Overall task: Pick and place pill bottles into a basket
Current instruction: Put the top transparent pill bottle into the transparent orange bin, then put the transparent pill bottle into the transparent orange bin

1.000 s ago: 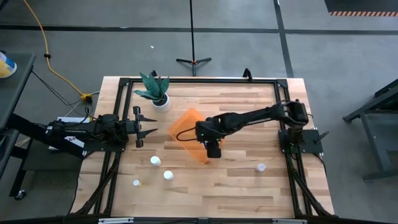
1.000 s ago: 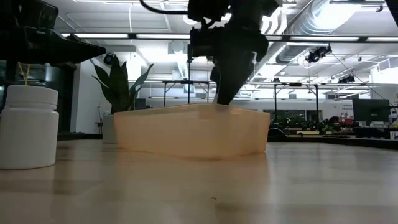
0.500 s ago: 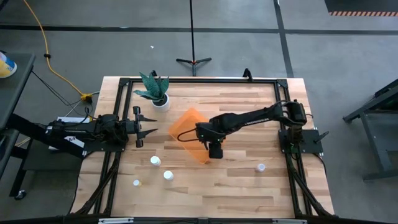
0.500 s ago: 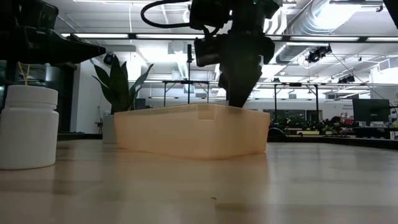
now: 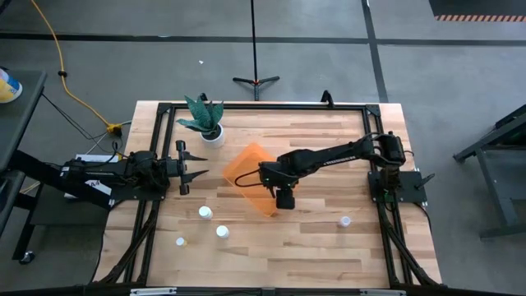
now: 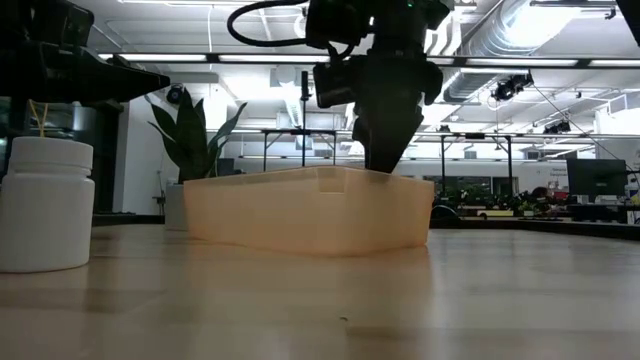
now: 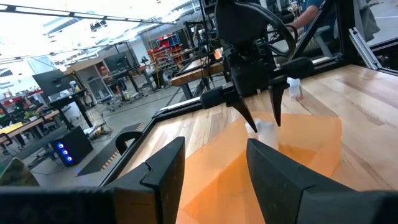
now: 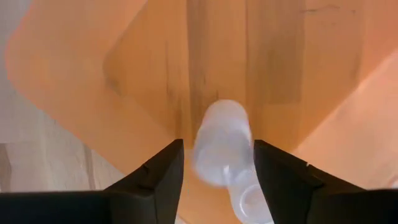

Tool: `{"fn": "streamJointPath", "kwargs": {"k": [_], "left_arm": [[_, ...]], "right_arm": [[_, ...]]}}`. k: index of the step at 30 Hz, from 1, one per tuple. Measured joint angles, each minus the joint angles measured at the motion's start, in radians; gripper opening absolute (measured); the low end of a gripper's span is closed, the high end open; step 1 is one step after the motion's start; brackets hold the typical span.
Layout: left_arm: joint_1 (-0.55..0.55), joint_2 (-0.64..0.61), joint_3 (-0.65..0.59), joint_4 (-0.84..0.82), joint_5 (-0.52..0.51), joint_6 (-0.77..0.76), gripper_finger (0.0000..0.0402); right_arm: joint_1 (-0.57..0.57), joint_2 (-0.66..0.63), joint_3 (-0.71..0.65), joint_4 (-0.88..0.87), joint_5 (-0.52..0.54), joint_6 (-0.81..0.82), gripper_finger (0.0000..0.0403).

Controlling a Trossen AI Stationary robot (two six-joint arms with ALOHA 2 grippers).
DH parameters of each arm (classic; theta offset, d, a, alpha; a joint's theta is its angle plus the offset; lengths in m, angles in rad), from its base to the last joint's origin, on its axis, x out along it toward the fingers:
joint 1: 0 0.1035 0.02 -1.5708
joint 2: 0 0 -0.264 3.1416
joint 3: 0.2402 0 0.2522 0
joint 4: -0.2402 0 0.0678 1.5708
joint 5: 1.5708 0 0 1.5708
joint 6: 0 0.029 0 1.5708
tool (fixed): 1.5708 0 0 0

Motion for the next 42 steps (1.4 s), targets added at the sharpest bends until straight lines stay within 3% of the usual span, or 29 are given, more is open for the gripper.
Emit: {"fn": "streamJointPath", "kwargs": {"k": [10, 17, 22, 29, 36, 42], "left_arm": [[0.000, 0.000, 0.000, 0.000, 0.000, 0.000, 0.0207], [0.000, 0.000, 0.000, 0.000, 0.000, 0.000, 0.0207], [0.000, 0.000, 0.000, 0.000, 0.000, 0.000, 0.0207], [0.000, 0.000, 0.000, 0.000, 0.000, 0.000, 0.0207], [0.000, 0.000, 0.000, 0.000, 0.000, 0.000, 0.0207], [0.000, 0.000, 0.000, 0.000, 0.000, 0.000, 0.0207]], "right_arm": [[-0.002, -0.001, 0.059, -0.041, 0.010, -0.035, 0.0197], [0.010, -0.002, 0.181, -0.232, 0.009, 0.022, 0.0195], [0.049, -0.002, 0.192, -0.375, 0.006, 0.138, 0.0197], [0.136, -0.002, 0.112, -0.507, -0.043, 0.340, 0.0196], [0.212, -0.002, -0.033, -0.571, -0.244, 0.514, 0.0197], [0.246, -0.002, -0.166, -0.596, -0.352, 0.571, 0.0198]]}}
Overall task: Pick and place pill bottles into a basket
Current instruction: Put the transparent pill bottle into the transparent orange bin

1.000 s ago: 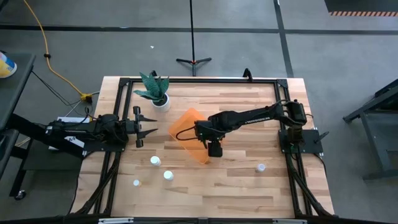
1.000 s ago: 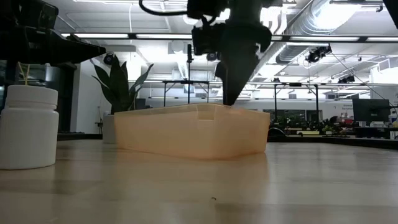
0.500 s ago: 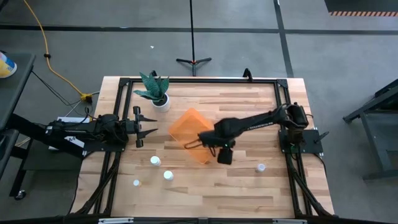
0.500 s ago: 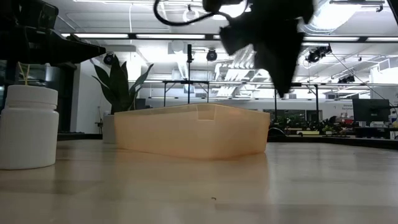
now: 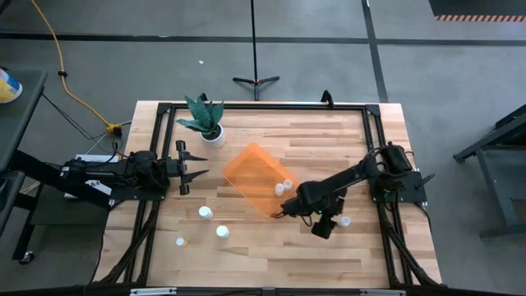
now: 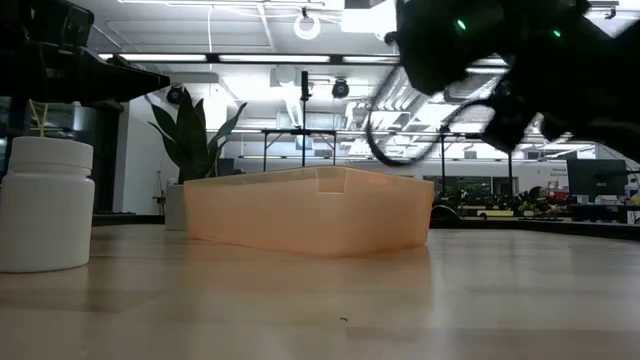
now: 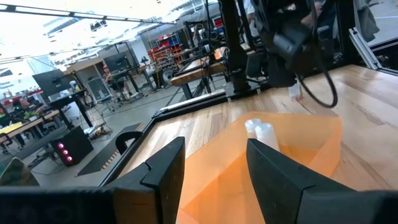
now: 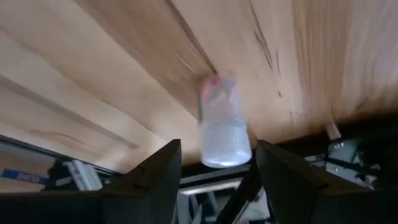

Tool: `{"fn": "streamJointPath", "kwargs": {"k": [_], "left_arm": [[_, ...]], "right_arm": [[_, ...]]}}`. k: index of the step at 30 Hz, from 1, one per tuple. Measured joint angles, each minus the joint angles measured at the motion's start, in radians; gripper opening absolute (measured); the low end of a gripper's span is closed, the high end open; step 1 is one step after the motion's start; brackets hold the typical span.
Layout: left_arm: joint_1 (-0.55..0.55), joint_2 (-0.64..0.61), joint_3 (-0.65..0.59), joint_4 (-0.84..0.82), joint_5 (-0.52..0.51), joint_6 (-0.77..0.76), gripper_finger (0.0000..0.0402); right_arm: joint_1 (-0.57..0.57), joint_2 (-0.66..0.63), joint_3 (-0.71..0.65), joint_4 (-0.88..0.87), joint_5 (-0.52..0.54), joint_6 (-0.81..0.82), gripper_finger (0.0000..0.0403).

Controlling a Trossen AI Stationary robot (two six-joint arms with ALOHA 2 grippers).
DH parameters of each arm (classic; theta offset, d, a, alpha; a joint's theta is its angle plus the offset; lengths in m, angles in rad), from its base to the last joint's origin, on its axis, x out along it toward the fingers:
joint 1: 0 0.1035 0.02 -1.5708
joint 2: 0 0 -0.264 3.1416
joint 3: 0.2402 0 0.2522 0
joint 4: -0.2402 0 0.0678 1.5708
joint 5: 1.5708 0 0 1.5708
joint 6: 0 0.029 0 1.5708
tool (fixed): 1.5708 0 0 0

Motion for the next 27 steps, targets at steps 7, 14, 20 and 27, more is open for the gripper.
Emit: {"fn": "streamJointPath", "kwargs": {"k": [7, 14, 20, 27], "left_arm": [[0.000, 0.000, 0.000, 0.000, 0.000, 0.000, 0.0207], [0.000, 0.000, 0.000, 0.000, 0.000, 0.000, 0.0207], [0.000, 0.000, 0.000, 0.000, 0.000, 0.000, 0.0207], [0.000, 0.000, 0.000, 0.000, 0.000, 0.000, 0.0207]], "right_arm": [[0.001, 0.000, -0.108, 0.012, -0.021, 0.000, 0.0198], [-0.004, 0.000, -0.139, 0.027, -0.031, -0.004, 0.0198], [-0.004, 0.000, -0.139, 0.093, -0.031, -0.021, 0.0197], [-0.004, 0.000, -0.139, 0.109, -0.041, -0.029, 0.0197]]}}
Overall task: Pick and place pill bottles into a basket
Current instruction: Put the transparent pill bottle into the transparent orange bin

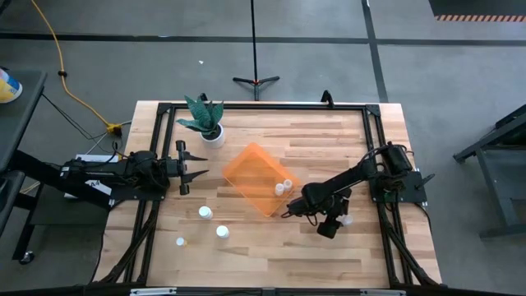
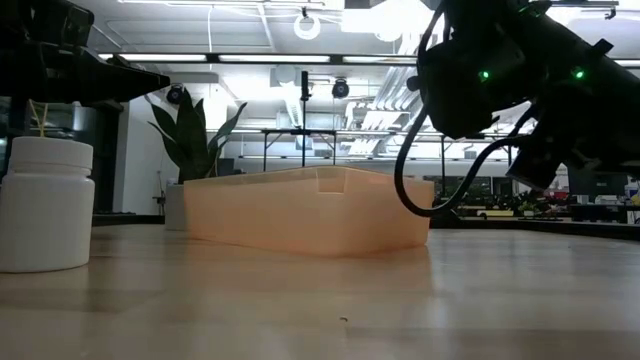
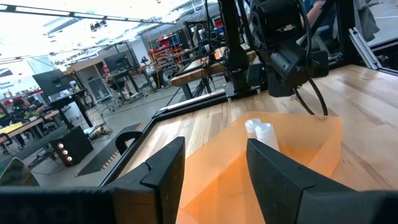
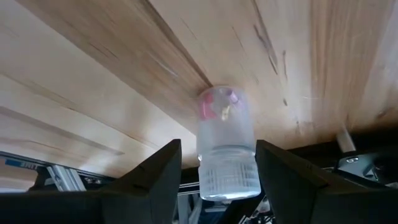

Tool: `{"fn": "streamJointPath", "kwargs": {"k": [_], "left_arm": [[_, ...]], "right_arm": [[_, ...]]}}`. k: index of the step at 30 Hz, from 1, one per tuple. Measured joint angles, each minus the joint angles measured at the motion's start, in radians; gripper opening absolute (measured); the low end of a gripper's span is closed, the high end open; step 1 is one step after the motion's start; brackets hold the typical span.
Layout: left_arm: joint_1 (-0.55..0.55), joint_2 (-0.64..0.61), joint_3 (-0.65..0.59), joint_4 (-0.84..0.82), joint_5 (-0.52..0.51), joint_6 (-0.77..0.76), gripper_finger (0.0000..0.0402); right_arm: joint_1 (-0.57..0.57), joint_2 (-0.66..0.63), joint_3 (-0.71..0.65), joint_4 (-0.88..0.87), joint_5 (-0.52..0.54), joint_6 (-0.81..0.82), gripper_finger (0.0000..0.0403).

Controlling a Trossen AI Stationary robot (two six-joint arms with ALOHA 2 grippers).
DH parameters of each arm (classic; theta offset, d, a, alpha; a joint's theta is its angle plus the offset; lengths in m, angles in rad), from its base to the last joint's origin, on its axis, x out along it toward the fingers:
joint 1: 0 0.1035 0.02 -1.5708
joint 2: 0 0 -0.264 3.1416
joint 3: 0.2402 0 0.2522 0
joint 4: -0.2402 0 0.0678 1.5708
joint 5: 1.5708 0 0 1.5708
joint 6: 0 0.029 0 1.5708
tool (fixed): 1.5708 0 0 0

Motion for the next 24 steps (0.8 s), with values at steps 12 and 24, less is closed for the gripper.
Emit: {"fn": "streamJointPath", "kwargs": {"k": [12, 24], "left_arm": [[0.000, 0.000, 0.000, 0.000, 0.000, 0.000, 0.0207], [0.000, 0.000, 0.000, 0.000, 0.000, 0.000, 0.0207]], "right_arm": [[0.000, 0.000, 0.000, -0.019, -0.044, -0.026, 0.0197], [0.032, 0.000, -0.015, -0.025, -0.041, -0.085, 0.0197]]}}
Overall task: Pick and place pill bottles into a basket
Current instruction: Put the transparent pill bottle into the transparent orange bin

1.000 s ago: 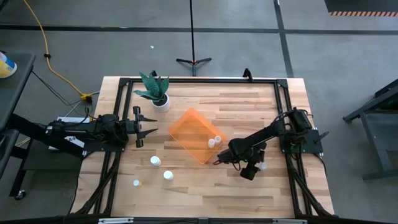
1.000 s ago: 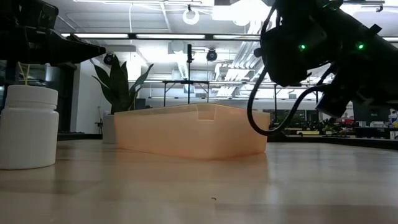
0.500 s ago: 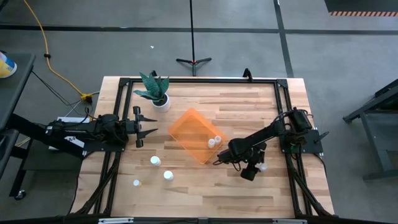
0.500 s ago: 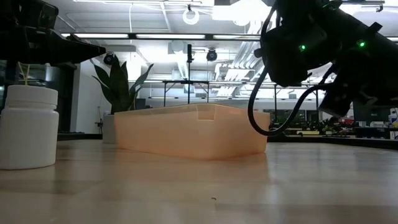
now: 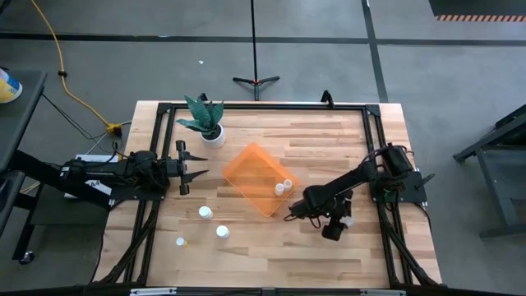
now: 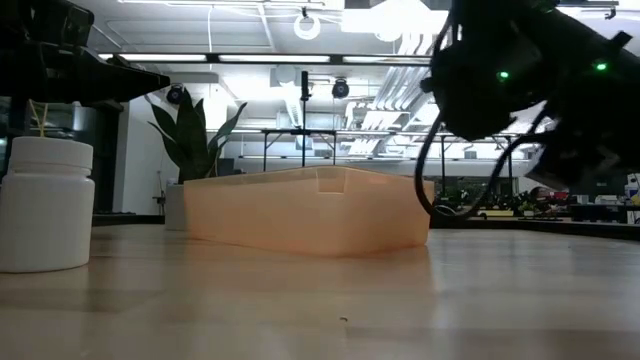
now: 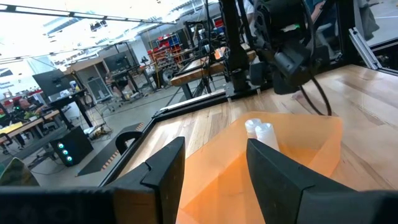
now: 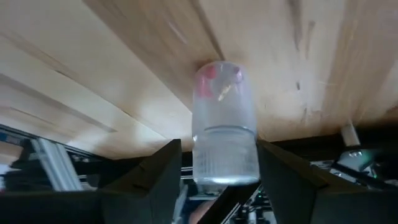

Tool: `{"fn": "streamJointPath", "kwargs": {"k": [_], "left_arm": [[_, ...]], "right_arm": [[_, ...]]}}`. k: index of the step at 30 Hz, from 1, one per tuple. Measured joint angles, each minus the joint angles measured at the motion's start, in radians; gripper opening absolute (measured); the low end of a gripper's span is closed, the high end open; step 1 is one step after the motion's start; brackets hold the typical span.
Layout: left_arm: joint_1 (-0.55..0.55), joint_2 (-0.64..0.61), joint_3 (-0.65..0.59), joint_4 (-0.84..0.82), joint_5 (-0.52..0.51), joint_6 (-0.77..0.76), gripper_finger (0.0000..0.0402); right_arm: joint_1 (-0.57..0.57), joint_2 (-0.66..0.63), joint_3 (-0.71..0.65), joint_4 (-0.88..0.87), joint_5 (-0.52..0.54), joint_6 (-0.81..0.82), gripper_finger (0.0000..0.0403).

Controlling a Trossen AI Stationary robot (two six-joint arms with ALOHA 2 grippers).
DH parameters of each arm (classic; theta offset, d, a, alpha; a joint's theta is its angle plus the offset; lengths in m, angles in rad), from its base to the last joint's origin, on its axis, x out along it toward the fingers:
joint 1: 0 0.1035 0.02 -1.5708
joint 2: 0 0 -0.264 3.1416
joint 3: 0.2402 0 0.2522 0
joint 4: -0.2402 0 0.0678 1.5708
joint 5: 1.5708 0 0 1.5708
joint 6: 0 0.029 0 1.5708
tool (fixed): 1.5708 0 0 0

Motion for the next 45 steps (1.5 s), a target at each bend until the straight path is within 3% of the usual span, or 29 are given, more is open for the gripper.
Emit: {"fn": "streamJointPath", "kwargs": {"k": [16, 29, 36, 45], "left_arm": [[0.000, 0.000, 0.000, 0.000, 0.000, 0.000, 0.0207], [0.000, 0.000, 0.000, 0.000, 0.000, 0.000, 0.0207], [0.000, 0.000, 0.000, 0.000, 0.000, 0.000, 0.0207], [0.000, 0.000, 0.000, 0.000, 0.000, 0.000, 0.0207]], "right_arm": [[0.027, 0.000, -0.035, 0.016, 0.015, 0.039, 0.0195], [0.027, 0.000, -0.035, 0.016, 0.014, 0.010, 0.0127], [0.027, 0.000, -0.032, 0.016, 0.008, -0.014, 0.0135], [-0.007, 0.001, 0.123, 0.035, 0.067, -0.043, 0.0125]]}}
